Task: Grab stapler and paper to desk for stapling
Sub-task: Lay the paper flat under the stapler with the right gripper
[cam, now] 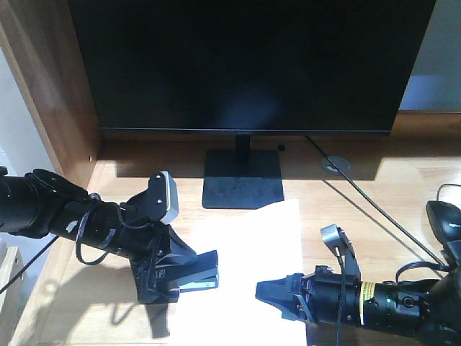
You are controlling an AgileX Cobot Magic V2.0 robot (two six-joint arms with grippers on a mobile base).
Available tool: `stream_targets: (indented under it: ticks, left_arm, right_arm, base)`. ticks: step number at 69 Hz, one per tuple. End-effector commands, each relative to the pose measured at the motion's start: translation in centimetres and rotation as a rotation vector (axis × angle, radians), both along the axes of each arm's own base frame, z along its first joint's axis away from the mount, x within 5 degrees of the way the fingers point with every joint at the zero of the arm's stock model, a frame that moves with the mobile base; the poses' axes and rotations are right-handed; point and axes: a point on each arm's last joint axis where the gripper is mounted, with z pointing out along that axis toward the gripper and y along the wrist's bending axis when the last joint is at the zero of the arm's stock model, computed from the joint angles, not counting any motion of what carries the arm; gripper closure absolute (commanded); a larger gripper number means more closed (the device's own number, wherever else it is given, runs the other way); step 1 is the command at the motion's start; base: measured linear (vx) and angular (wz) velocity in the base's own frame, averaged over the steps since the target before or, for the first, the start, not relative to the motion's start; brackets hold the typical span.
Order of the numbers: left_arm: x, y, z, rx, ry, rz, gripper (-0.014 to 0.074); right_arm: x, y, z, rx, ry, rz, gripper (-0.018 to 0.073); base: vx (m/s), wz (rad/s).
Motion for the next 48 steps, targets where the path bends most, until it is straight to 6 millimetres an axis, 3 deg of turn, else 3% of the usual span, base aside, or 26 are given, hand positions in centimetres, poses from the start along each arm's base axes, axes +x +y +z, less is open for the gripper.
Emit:
stream_targets:
  ticks: [1, 31, 48]
  left_arm:
    - [0.1, -0.5, 2.1, -0.069, -0.028, 0.004, 0.0603]
    - [0.2, -0.7, 2.4, -0.119, -0.019, 0.031, 0.0603]
    - [-0.2, -1.5, 2.6, -0.130, -0.094, -0.050, 0.0603]
  right_arm:
    - [0.5, 0.3, 1.5, 0.076, -0.073, 0.003, 0.0562]
    - [0.6, 0.3, 1.5, 0.076, -0.076, -0.009, 0.0562]
    - [0.6, 0.3, 1.5, 0.076, -0.076, -0.009, 0.0562]
  base:
    - [0.00, 0.00]
    - [0.00, 0.00]
    - [0.00, 0.00]
